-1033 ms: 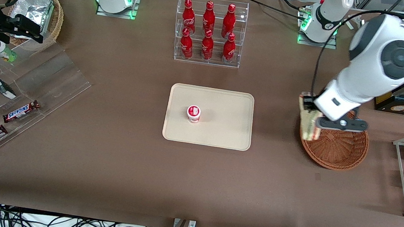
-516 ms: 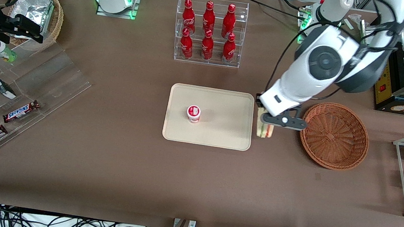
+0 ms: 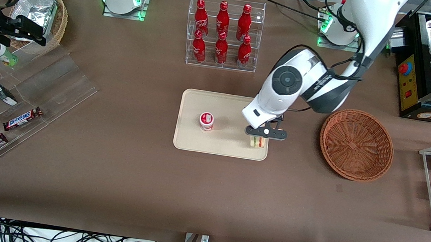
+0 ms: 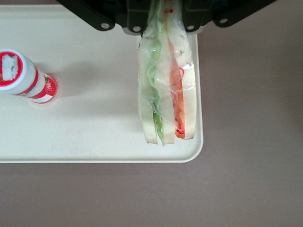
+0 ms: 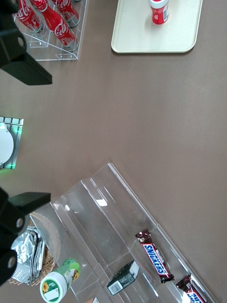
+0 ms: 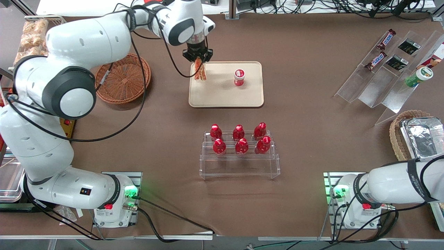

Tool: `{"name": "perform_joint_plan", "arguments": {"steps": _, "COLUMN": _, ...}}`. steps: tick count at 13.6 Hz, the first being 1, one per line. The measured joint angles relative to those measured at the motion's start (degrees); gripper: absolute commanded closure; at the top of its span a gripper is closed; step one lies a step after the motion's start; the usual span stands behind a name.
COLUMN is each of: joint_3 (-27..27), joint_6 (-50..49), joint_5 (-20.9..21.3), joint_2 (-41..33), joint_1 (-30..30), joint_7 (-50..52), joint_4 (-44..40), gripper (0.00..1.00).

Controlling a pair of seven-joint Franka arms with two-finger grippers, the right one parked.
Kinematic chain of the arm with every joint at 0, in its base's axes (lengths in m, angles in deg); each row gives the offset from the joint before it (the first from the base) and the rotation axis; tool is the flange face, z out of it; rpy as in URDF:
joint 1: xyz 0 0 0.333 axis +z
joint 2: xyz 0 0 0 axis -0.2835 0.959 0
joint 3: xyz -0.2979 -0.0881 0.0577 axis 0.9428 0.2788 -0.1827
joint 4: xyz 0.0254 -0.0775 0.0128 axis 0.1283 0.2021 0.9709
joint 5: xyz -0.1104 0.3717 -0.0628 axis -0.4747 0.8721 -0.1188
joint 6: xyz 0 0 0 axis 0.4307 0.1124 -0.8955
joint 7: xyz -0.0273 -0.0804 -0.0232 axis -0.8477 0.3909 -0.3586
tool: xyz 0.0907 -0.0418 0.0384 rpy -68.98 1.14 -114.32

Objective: Place sandwich from basket to tray
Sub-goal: 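Carry the sandwich with the left gripper over to the cream tray, then lower the sandwich onto the tray beside the bottle and open the left gripper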

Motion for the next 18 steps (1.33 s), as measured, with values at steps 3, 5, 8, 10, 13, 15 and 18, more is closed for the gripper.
{"name": "perform_joint_plan", "arguments": {"steps": 3, "joint_3": -0.01, "joint_6": 2.9, "joint_5": 2.74, "joint_2": 3.36, "joint_1": -1.81, "joint_7": 1.95, "joint_4": 0.17, "gripper": 1.0}}
{"name": "perform_joint_plan", "arguments": {"steps": 5, "joint_3": -0.03, "joint_6": 4.4, "joint_5": 3.16, "joint_2": 4.54, "joint_1": -2.17, "joint_7": 1.97, "joint_4": 0.82, "gripper": 1.0}}
{"name": "perform_joint_plan", "arguments": {"steps": 8, "joint_3": -0.07, "joint_6": 6.48, "joint_5": 4.74, "joint_2": 4.99, "joint_1": -2.19, "joint_7": 2.35, "joint_4": 2.8, "gripper": 1.0}}
{"name": "perform_joint_plan", "arguments": {"steps": 10, "joint_3": -0.07, "joint_6": 6.96, "joint_5": 5.69, "joint_2": 5.57, "joint_1": -2.35, "joint_7": 2.52, "joint_4": 3.56, "gripper": 1.0}}
{"name": "perform_joint_plan", "arguments": {"steps": 13, "joint_3": -0.07, "joint_6": 7.45, "joint_5": 6.83, "joint_2": 6.53, "joint_1": -2.73, "joint_7": 3.62, "joint_4": 3.68, "gripper": 0.84}}
{"name": "perform_joint_plan", "arguments": {"steps": 15, "joint_3": -0.08, "joint_6": 7.47, "joint_5": 6.85, "joint_2": 6.53, "joint_1": -2.76, "joint_7": 4.21, "joint_4": 3.67, "gripper": 0.29}}
{"name": "perform_joint_plan", "arguments": {"steps": 18, "joint_3": -0.11, "joint_6": 7.48, "joint_5": 6.85, "joint_2": 6.47, "joint_1": -2.75, "joint_7": 7.0, "joint_4": 3.43, "gripper": 0.0}}
